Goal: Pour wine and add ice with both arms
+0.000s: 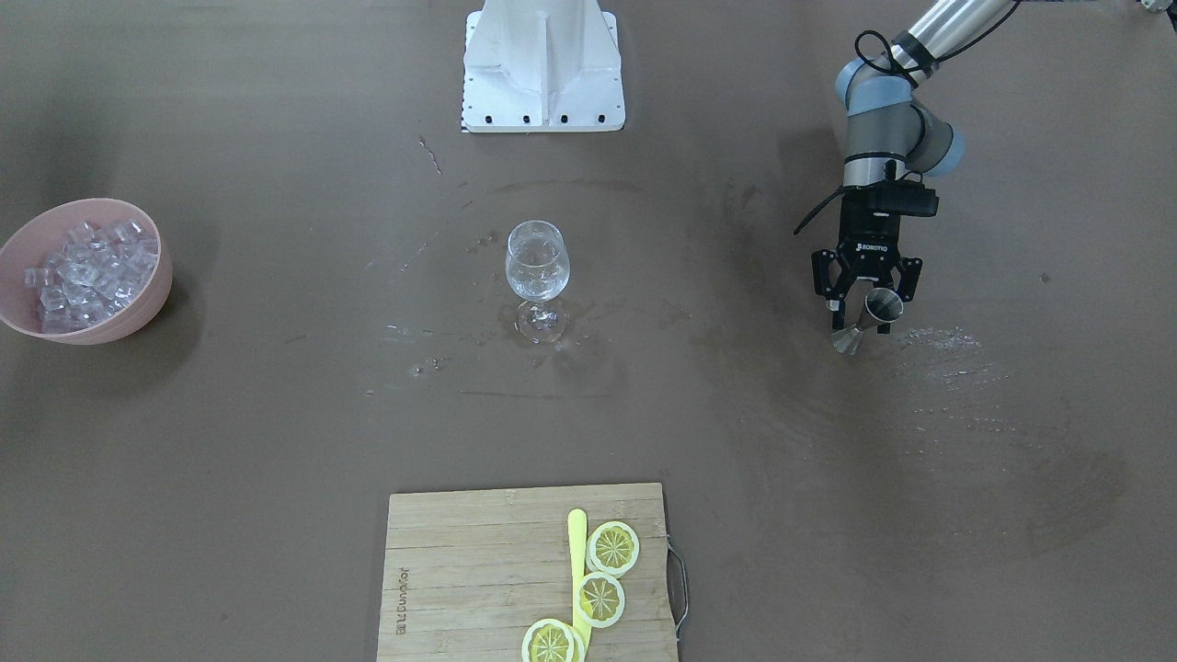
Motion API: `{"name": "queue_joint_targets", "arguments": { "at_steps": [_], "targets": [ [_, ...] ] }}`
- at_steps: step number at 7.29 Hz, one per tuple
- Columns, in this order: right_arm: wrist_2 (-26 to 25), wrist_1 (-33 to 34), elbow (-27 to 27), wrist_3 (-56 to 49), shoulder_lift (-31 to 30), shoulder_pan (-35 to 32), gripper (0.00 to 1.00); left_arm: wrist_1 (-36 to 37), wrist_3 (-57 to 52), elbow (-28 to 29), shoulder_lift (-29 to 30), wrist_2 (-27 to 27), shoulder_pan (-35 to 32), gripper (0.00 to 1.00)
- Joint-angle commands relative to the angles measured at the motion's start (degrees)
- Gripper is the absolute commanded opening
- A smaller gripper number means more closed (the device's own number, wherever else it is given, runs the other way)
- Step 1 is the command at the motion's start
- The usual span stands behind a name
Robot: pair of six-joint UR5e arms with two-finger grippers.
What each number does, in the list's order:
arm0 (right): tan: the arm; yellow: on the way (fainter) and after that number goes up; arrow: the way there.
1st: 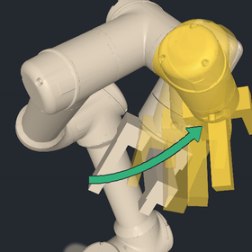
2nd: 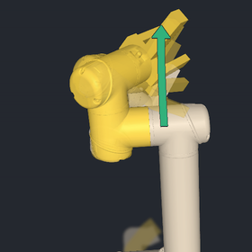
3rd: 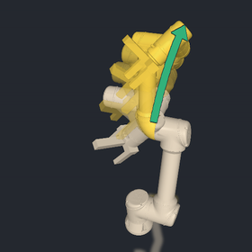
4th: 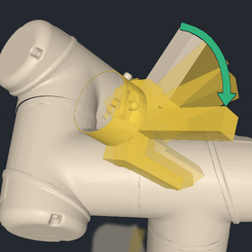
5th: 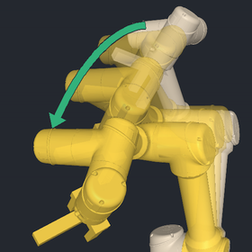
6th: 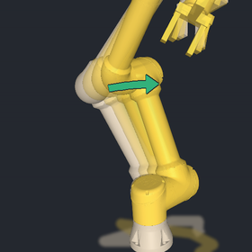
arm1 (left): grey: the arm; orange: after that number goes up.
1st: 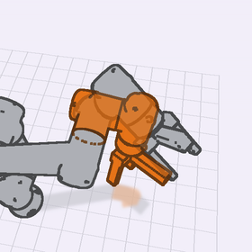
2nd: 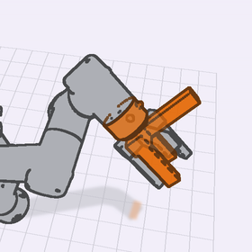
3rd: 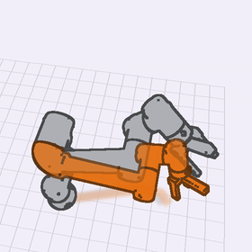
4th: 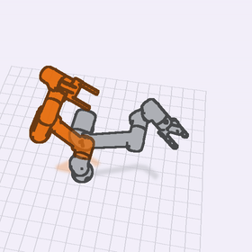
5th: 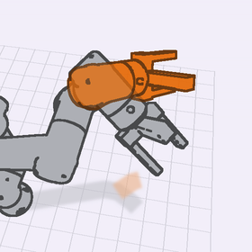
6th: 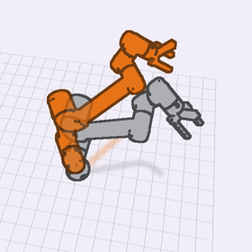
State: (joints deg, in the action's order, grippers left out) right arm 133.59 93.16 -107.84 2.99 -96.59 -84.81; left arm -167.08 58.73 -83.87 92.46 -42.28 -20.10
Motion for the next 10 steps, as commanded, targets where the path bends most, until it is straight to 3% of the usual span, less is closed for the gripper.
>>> {"name": "queue_joint_targets", "arguments": {
  "at_steps": [1,4,7,10],
  "targets": [
    [0.0,0.0,0.0,0.0,0.0,0.0,1.0,0.09,0.07,0.02,0.09,-0.08,-0.81,0.66],
    [0.0,0.0,0.0,0.0,0.0,0.0,1.0,0.26,0.07,0.02,0.18,-0.08,-1.08,0.66],
    [0.0,0.0,0.0,0.0,0.0,0.0,1.0,0.18,0.33,2.47,2.01,-0.08,-1.08,0.47],
    [0.0,0.0,0.0,0.0,0.0,0.0,1.0,-0.09,0.51,3.28,2.64,-0.08,-1.08,0.44]
  ]
}}
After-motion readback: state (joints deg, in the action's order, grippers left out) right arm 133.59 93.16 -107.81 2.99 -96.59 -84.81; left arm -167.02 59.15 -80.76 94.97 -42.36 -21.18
